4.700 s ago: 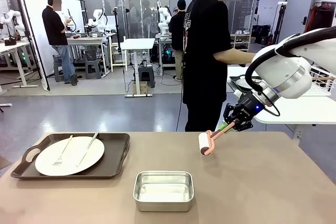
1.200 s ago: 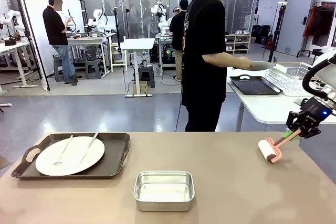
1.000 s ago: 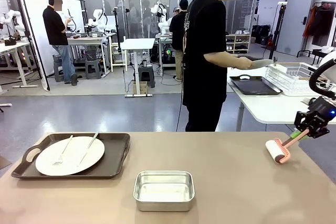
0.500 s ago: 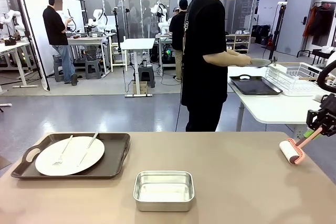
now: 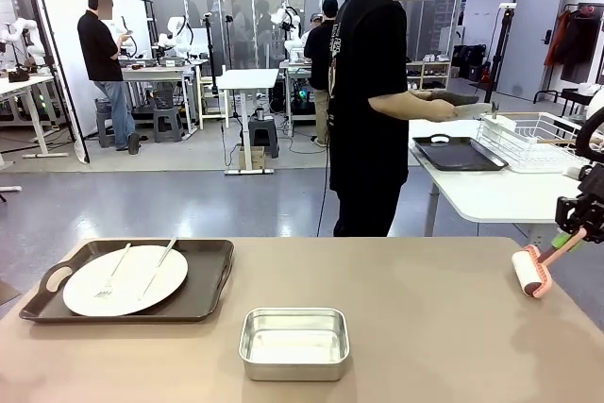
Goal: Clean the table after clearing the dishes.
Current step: When the left (or right) Handle tray is removed, use the left hand (or right hand) to clean the left (or right) side of the table with the Lint Roller.
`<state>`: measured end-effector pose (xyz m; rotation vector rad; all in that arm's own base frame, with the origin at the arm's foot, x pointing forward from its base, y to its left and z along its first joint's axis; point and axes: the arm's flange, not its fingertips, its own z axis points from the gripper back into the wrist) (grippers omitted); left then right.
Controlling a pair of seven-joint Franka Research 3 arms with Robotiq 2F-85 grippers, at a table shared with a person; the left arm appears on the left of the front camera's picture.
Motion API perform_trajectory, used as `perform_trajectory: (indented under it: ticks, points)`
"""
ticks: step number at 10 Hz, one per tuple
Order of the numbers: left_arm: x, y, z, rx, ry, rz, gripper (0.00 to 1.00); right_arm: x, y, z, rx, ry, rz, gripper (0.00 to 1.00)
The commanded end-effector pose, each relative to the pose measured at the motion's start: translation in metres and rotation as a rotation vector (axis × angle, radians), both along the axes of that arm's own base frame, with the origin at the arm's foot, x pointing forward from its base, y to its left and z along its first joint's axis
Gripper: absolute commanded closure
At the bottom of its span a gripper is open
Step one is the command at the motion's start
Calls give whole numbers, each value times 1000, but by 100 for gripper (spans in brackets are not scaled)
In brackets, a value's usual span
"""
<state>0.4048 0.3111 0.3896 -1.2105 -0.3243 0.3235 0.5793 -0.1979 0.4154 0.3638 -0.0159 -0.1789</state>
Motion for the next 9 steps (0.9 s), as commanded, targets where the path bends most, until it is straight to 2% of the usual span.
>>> perform_trajectory:
  ticks: [1,5,9]
  points:
    - [-3,1,1,-1,-3,3,0,-30,23,12,-56,-10,15,78]
    - [-3,1,1,-1,-3,3,0,-53,78,56,-91,-75,100,78]
    - [-3,1,1,-1,-3,3,0,-44,130,74,-147,-59,111,78]
